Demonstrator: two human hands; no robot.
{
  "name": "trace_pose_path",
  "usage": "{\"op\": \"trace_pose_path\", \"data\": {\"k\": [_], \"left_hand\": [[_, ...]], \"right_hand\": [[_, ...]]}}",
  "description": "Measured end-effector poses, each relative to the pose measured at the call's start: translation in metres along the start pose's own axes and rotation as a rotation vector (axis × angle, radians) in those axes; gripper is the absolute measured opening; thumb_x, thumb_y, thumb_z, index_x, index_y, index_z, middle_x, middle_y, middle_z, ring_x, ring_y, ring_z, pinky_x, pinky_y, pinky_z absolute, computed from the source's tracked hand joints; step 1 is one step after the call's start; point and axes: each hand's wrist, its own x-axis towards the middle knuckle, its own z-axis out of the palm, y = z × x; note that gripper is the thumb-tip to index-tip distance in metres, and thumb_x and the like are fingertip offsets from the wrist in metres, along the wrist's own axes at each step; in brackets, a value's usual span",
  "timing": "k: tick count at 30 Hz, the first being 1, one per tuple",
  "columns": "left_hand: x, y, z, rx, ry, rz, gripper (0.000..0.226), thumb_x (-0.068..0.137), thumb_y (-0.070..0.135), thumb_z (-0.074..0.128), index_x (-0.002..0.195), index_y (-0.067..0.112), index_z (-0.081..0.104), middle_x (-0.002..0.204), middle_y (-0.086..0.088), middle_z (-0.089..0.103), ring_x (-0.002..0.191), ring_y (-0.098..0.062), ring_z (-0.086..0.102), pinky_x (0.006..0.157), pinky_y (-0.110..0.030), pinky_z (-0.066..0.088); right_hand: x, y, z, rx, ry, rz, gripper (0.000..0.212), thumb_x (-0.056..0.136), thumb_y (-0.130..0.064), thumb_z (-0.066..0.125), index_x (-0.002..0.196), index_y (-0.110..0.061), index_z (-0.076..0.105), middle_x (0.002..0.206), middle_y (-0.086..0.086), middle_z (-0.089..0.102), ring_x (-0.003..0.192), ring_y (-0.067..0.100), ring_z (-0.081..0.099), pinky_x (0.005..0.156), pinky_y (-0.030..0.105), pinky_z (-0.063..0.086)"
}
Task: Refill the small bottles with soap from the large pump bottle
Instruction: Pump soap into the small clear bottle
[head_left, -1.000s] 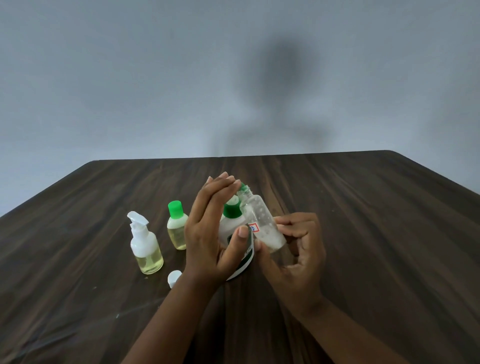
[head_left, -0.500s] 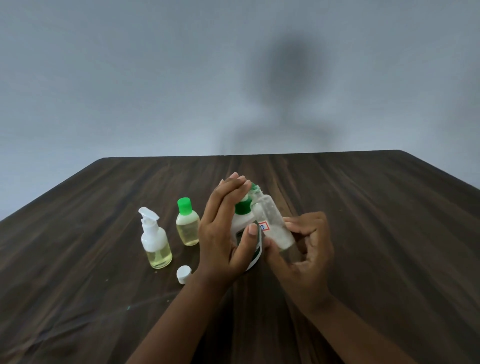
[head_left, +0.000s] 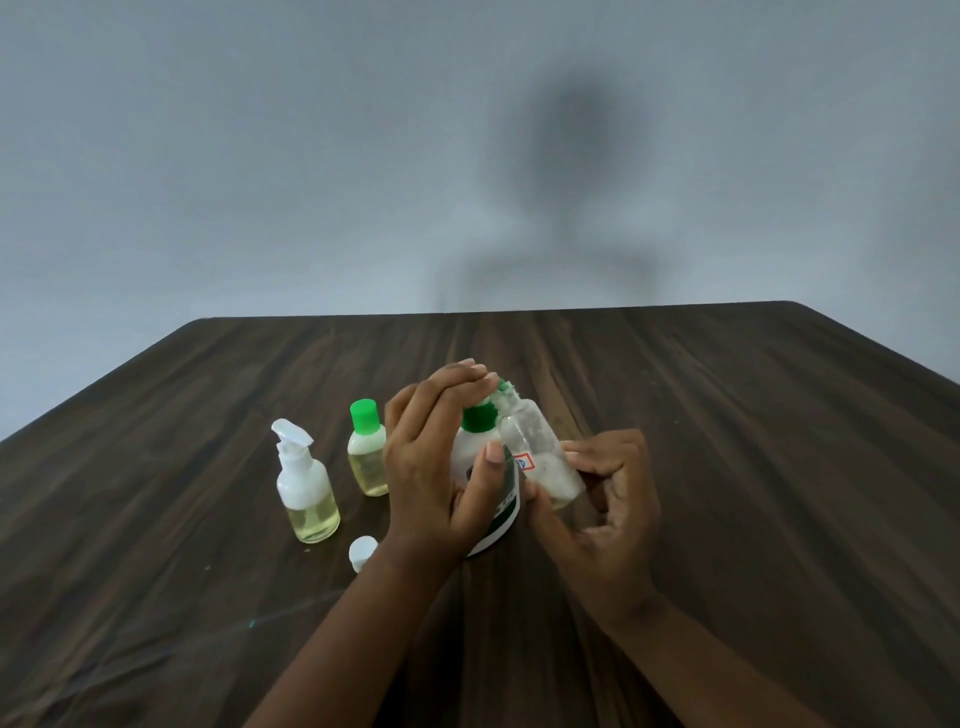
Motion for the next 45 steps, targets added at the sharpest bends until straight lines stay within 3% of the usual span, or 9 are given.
{"op": "trace_pose_path", "data": {"k": [6,14,19,25,30,35,40,45], "left_hand": [[0.006,0.0,-0.001,-0.017,-0.007,0.036,0.041,0.084,0.029,0.045,0.112,0.005,0.062,0.119,-0.003,0.059,0.119,-0.023,0.056,0.087,-0.055,0.047],[0.003,0.003,-0.002,0.01,-0.027,-0.034,0.038,0.083,0.027,0.044,0.098,0.002,0.067,0.11,-0.001,0.062,0.107,-0.019,0.061,0.08,-0.048,0.048],[0.001,0.004,-0.002,0.013,-0.033,-0.017,0.038,0.083,0.027,0.045,0.106,0.004,0.065,0.118,0.001,0.059,0.115,-0.016,0.058,0.089,-0.038,0.043],[0.01,0.003,-0.001,0.016,-0.021,-0.036,0.037,0.084,0.028,0.044,0.107,0.006,0.064,0.118,0.001,0.06,0.111,-0.016,0.058,0.086,-0.042,0.047],[0.005,0.002,-0.002,-0.017,-0.053,-0.057,0.033,0.085,0.026,0.046,0.101,0.003,0.063,0.114,0.011,0.055,0.111,-0.014,0.058,0.08,-0.049,0.049],[0.0,0.007,-0.003,0.001,-0.043,-0.043,0.036,0.082,0.026,0.048,0.107,0.005,0.063,0.119,0.002,0.059,0.117,-0.015,0.055,0.087,-0.049,0.047],[0.006,0.007,-0.001,0.046,-0.055,-0.033,0.04,0.082,0.03,0.048,0.113,0.009,0.061,0.124,-0.001,0.057,0.12,-0.014,0.052,0.094,-0.045,0.041],[0.01,0.005,-0.004,0.067,-0.074,-0.041,0.037,0.081,0.031,0.046,0.103,0.007,0.065,0.115,0.004,0.059,0.11,-0.011,0.056,0.092,-0.032,0.038]], "right_hand": [[0.003,-0.003,0.002,0.023,0.025,-0.007,0.029,0.079,-0.017,0.074,0.098,-0.012,0.051,0.099,0.003,0.053,0.09,0.014,0.06,0.075,0.016,0.049],[-0.001,-0.002,0.0,-0.008,-0.015,0.015,0.029,0.077,-0.02,0.074,0.094,-0.016,0.05,0.093,-0.002,0.05,0.08,0.012,0.057,0.067,0.017,0.048],[-0.001,-0.005,0.001,0.021,-0.001,0.018,0.03,0.078,-0.021,0.073,0.098,-0.019,0.051,0.096,-0.004,0.051,0.084,0.013,0.059,0.069,0.016,0.049],[0.004,-0.004,0.002,0.023,0.025,-0.002,0.029,0.08,-0.018,0.073,0.1,-0.014,0.053,0.101,-0.001,0.053,0.092,0.012,0.061,0.075,0.016,0.05],[0.001,-0.004,0.001,0.003,-0.013,-0.003,0.029,0.078,-0.018,0.074,0.096,-0.017,0.051,0.096,-0.003,0.051,0.084,0.011,0.058,0.069,0.017,0.049],[-0.001,-0.004,0.0,0.006,-0.008,0.018,0.028,0.08,-0.023,0.073,0.097,-0.019,0.051,0.095,-0.006,0.05,0.082,0.01,0.057,0.067,0.019,0.049],[0.005,-0.003,0.0,-0.007,0.039,-0.003,0.026,0.081,-0.02,0.072,0.097,-0.015,0.052,0.097,0.001,0.054,0.088,0.011,0.06,0.073,0.016,0.048],[0.003,-0.001,0.001,-0.005,0.027,-0.003,0.026,0.08,-0.02,0.072,0.095,-0.015,0.052,0.095,0.001,0.053,0.085,0.012,0.059,0.071,0.016,0.048]]}}
